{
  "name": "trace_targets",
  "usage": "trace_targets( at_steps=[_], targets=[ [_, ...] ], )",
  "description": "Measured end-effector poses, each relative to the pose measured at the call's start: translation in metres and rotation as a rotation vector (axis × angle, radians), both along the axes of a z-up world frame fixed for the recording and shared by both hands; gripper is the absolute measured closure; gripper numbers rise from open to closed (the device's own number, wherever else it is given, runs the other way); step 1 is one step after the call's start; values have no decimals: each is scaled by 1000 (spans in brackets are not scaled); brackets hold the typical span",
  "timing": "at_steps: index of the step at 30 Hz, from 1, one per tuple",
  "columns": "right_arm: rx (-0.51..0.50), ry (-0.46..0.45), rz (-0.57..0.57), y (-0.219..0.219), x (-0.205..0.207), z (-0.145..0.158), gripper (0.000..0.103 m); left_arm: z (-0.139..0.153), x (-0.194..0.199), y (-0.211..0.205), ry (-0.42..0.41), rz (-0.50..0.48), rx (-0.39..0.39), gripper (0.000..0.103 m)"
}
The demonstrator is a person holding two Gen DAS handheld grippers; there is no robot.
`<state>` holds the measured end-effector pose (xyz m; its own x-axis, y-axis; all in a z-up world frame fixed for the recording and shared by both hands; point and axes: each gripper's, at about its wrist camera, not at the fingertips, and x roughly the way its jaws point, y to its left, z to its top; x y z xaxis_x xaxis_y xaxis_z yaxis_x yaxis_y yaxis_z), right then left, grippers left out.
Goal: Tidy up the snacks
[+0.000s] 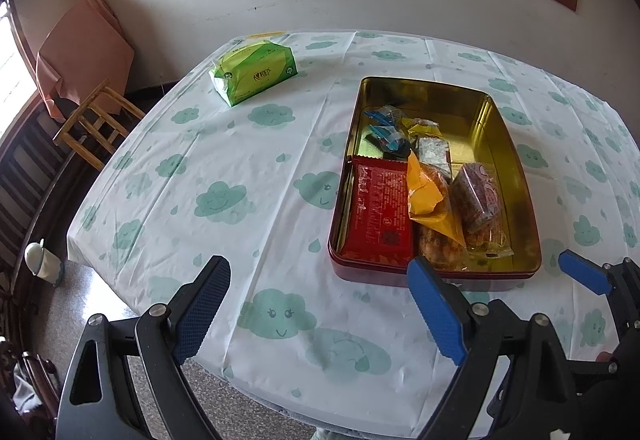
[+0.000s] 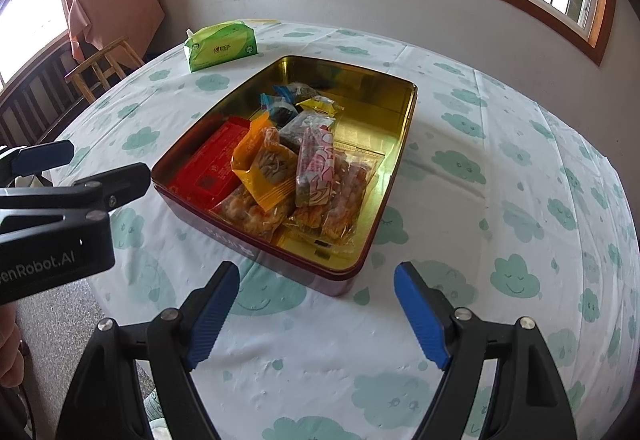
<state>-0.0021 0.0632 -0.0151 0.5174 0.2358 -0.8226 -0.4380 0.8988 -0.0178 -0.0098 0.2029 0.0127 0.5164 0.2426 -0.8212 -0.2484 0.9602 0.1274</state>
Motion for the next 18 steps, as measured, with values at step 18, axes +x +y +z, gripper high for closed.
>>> trace_targets(
  at_steps=[18],
  targets=[
    [1,15,-6,-1,2,-4,21,-1,0,-4,-4,-29,-3,14]
  ],
)
